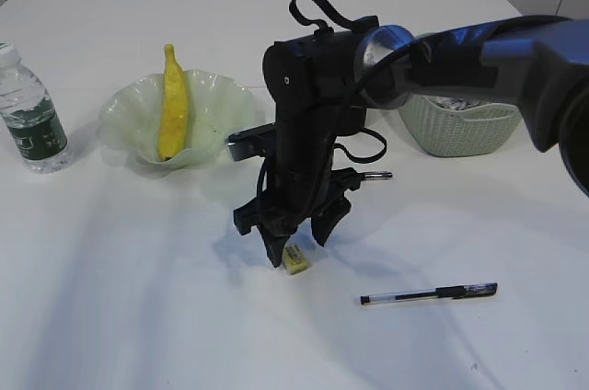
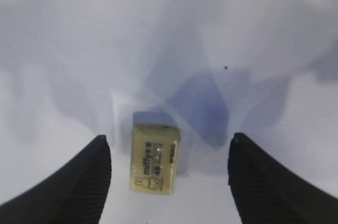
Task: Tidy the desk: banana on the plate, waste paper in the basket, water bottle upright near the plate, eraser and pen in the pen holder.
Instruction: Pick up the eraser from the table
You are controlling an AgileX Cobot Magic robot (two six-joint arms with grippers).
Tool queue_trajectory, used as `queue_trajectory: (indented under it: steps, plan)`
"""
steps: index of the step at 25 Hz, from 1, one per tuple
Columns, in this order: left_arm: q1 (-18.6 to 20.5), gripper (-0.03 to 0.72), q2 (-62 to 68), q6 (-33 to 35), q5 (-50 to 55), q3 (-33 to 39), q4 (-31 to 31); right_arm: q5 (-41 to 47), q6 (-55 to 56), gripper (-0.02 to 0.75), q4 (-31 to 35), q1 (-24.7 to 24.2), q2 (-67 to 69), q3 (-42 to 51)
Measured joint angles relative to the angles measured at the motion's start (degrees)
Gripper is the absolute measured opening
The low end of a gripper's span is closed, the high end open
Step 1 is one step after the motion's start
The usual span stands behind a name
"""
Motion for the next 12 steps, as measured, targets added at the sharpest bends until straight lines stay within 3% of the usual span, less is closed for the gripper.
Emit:
queue_trajectory:
  steps: [12]
  plan:
    - [0.00, 0.593, 0.00, 0.00, 0.00, 0.00, 0.00, 1.73, 0.38, 0.513, -0.71, 0.00, 0.00, 0.00]
